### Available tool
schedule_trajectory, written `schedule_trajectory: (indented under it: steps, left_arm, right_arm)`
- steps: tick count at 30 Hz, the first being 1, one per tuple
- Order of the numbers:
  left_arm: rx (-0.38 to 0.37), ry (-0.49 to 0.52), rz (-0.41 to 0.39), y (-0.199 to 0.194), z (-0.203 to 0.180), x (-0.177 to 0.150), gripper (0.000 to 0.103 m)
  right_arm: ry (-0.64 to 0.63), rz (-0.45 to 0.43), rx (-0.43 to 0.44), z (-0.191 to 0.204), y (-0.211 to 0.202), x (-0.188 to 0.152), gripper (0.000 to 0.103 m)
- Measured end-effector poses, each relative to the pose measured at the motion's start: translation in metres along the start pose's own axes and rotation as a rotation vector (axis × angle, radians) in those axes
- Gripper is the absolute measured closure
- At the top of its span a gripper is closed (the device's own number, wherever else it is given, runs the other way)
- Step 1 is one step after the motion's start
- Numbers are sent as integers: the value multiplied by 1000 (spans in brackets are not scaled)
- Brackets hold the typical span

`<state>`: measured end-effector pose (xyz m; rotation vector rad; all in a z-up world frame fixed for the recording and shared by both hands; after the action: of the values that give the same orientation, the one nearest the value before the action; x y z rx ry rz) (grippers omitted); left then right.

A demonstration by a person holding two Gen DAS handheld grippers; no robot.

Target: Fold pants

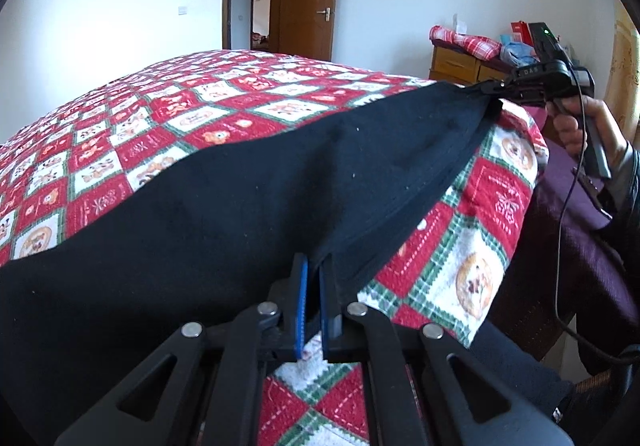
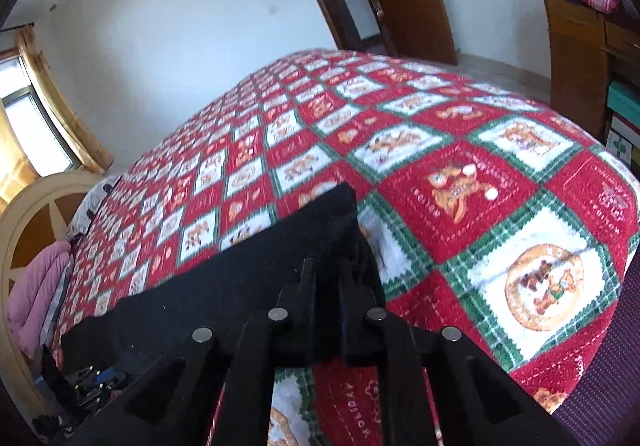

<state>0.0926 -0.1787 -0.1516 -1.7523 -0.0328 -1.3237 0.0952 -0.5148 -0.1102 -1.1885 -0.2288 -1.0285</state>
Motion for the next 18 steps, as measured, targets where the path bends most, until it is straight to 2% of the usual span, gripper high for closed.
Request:
schedule_trajectory:
  steps: [2, 5, 8, 11, 14, 16, 17, 18]
  left_arm:
    - [0, 0, -9, -2, 0, 1, 98]
    - [-3, -2, -21, -6, 1, 2, 98]
    - [-5, 4, -5, -1, 0, -3, 98]
    - [-10, 11, 12, 5, -4, -11, 98]
    - [-11, 20, 14, 7, -5, -14, 98]
    - [-23, -9, 5, 7, -2, -14, 95]
    - [-27, -26, 3, 7, 0, -13, 90]
    - [-25, -32, 3, 7, 0, -13, 90]
  right_arm:
    - [2, 11, -19, -4, 1, -2, 94]
    - [20, 6, 13, -3, -7, 0, 94]
    - [-26, 14, -39, 0, -10, 0, 94]
    - [-19, 59, -103, -13, 0, -6, 94]
    - [-11, 81, -114, -17, 2, -8, 94]
    - [-32, 94, -129, -16, 1, -10, 94]
    - [-46, 89, -137, -16, 1, -9, 92]
    - [-47, 87, -152, -17, 2, -9, 78]
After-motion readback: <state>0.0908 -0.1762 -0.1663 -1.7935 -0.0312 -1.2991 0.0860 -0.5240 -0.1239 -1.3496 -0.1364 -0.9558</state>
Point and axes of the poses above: each gripper's, at about its wrist camera, not at the fingertips, and y roughly the way its jaws point, z to its left, x to its top, the point moved 7 cm from there along y, roughly the way its jaws point, and after that the axes turned 5 degrees about y, right-handed, at the moved point
